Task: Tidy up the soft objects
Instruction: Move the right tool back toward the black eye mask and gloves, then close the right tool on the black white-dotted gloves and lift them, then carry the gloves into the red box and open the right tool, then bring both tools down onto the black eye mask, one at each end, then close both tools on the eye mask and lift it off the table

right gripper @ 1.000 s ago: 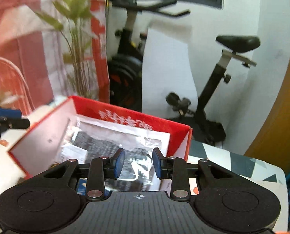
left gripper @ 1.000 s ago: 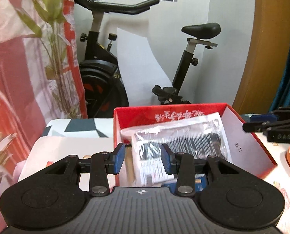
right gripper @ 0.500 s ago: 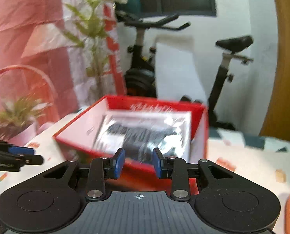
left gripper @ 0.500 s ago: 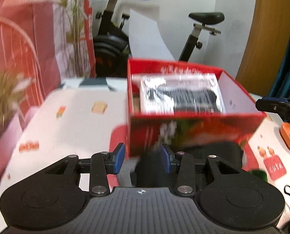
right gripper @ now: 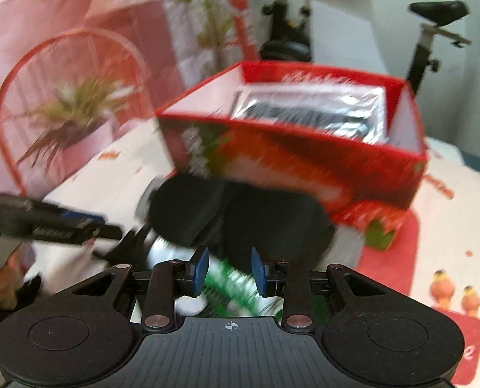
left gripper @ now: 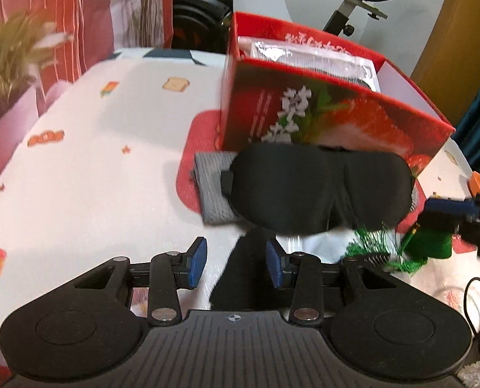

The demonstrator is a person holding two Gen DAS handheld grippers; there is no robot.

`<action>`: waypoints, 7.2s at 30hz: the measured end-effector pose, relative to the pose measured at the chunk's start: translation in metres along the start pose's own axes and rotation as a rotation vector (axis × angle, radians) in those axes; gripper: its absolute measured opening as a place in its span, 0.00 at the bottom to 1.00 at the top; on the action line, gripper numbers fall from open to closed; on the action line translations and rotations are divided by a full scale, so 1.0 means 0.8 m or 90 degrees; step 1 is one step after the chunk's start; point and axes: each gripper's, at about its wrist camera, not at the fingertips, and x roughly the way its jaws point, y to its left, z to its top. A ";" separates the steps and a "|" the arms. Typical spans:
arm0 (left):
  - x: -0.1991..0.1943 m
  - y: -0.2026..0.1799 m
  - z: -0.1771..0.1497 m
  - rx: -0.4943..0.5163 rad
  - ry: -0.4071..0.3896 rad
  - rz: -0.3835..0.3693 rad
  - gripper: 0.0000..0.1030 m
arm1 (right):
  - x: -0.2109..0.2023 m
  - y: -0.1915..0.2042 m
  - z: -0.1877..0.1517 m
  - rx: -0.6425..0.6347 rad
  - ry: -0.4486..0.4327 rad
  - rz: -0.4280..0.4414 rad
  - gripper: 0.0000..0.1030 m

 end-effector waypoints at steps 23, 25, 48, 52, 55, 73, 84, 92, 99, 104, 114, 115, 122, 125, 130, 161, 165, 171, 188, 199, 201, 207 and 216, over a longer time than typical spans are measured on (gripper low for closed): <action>0.018 0.002 -0.017 -0.023 0.043 -0.021 0.41 | 0.054 0.042 -0.043 -0.090 0.141 0.006 0.51; 0.019 0.003 -0.017 -0.025 0.043 -0.022 0.41 | 0.060 0.041 -0.048 -0.089 0.155 0.005 0.51; 0.034 0.014 -0.011 -0.056 0.058 -0.062 0.45 | 0.055 0.030 -0.057 -0.061 0.122 0.007 0.26; 0.033 0.012 -0.014 -0.053 0.057 -0.039 0.20 | 0.055 0.030 -0.058 -0.058 0.120 0.008 0.26; 0.033 0.019 -0.012 -0.069 0.061 -0.042 0.12 | 0.054 0.029 -0.058 -0.055 0.119 0.009 0.25; -0.068 0.017 0.063 -0.055 -0.122 -0.054 0.10 | 0.013 0.014 0.024 0.011 -0.013 0.099 0.06; -0.112 -0.018 0.141 -0.014 -0.247 -0.074 0.10 | -0.028 -0.019 0.126 -0.014 -0.164 0.065 0.06; -0.075 -0.059 0.192 0.006 -0.260 -0.094 0.10 | -0.022 -0.062 0.175 -0.034 -0.199 -0.032 0.06; 0.004 -0.073 0.217 0.018 -0.179 -0.107 0.10 | 0.016 -0.100 0.176 -0.032 -0.155 -0.089 0.06; 0.048 -0.072 0.217 0.023 -0.117 -0.117 0.10 | 0.050 -0.114 0.167 -0.024 -0.110 -0.097 0.06; 0.075 -0.060 0.211 0.076 -0.053 -0.053 0.11 | 0.105 -0.110 0.154 -0.020 -0.043 -0.074 0.06; 0.072 -0.061 0.210 0.084 -0.053 -0.042 0.11 | 0.110 -0.108 0.154 -0.018 -0.039 -0.070 0.06; 0.063 -0.059 0.214 0.098 -0.065 -0.028 0.42 | 0.122 -0.104 0.151 0.006 -0.031 -0.047 0.06; 0.057 -0.064 0.213 0.104 -0.081 -0.028 0.42 | 0.123 -0.104 0.152 0.005 -0.028 -0.047 0.06; 0.045 -0.066 0.206 0.109 -0.107 -0.013 0.42 | 0.118 -0.102 0.153 0.006 -0.027 -0.053 0.07; 0.008 -0.028 0.072 -0.001 -0.108 -0.007 0.42 | 0.023 -0.068 0.021 0.092 -0.067 -0.075 0.22; 0.017 -0.032 0.062 0.007 -0.097 -0.003 0.42 | 0.031 -0.066 0.013 0.092 -0.061 -0.085 0.40; 0.035 -0.029 0.050 0.001 -0.084 0.003 0.44 | 0.046 -0.076 0.005 0.121 -0.041 -0.084 0.47; 0.055 -0.028 0.036 -0.006 -0.073 -0.013 0.54 | 0.063 -0.067 0.014 0.114 -0.032 -0.058 0.46; 0.058 -0.025 0.036 -0.012 -0.069 -0.015 0.57 | 0.071 -0.062 0.015 0.077 -0.017 -0.086 0.26; 0.058 -0.024 0.037 -0.014 -0.068 -0.016 0.60 | 0.073 -0.063 0.012 0.077 -0.013 -0.089 0.25; 0.059 -0.016 0.044 -0.029 -0.065 -0.024 0.64 | 0.076 -0.065 0.009 0.075 -0.008 -0.090 0.23; 0.078 0.003 0.068 -0.059 -0.034 -0.079 0.68 | 0.077 -0.068 0.008 0.081 -0.004 -0.087 0.23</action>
